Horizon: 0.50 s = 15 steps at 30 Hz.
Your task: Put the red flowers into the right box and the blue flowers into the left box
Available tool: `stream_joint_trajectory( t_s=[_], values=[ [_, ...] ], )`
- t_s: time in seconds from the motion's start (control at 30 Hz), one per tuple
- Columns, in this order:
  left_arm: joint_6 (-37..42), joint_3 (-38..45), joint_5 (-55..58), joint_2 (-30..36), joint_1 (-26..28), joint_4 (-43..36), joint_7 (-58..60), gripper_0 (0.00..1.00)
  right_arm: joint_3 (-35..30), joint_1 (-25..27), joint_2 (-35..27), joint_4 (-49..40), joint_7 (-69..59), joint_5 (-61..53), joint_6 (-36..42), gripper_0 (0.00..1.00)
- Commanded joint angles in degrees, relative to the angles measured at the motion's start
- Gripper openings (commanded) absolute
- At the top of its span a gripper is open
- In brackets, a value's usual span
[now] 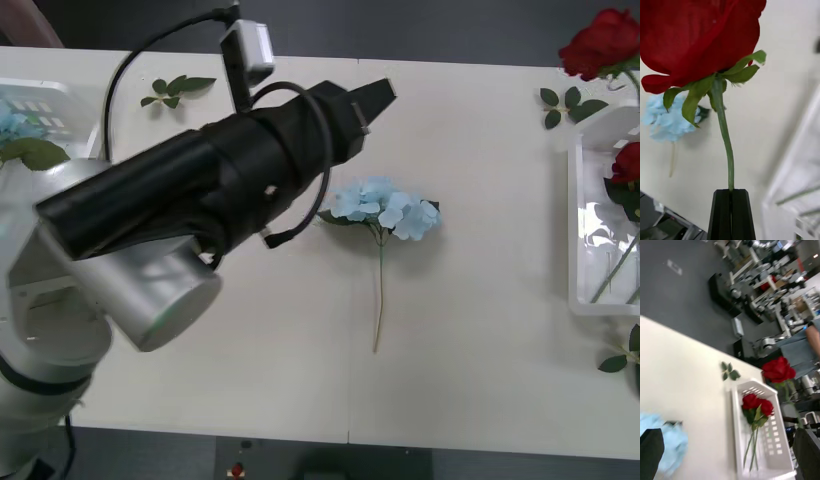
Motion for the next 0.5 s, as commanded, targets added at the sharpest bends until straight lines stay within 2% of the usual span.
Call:
stream_joint_trajectory(
  t_s=[0.03,0.17,0.27,0.4,0.5],
  values=[
    [9.14,7.75,7.04,2.39,3.76,-9.02,-9.01,1.00,-0.29,0.91,-4.26,-1.32,-2.18,5.99,-1.97,0.00],
    [17.84,15.40,13.02,4.06,8.42,-14.56,-17.45,1.00,0.15,4.34,-5.76,-1.32,-2.45,12.49,-5.75,0.00],
    [19.60,20.85,16.79,5.56,11.76,-15.26,-24.30,1.00,0.15,6.89,-5.93,-1.32,-2.62,17.15,-7.78,0.00],
    [18.54,27.00,21.80,7.58,14.84,-13.94,-33.53,1.00,-0.29,9.62,-5.93,-1.32,-3.15,21.72,-10.32,0.00],
    [13.27,31.75,28.66,8.37,17.56,-9.99,-42.85,1.00,-0.46,11.81,-5.84,-1.23,-3.68,24.88,-13.05,0.00]
  ],
)
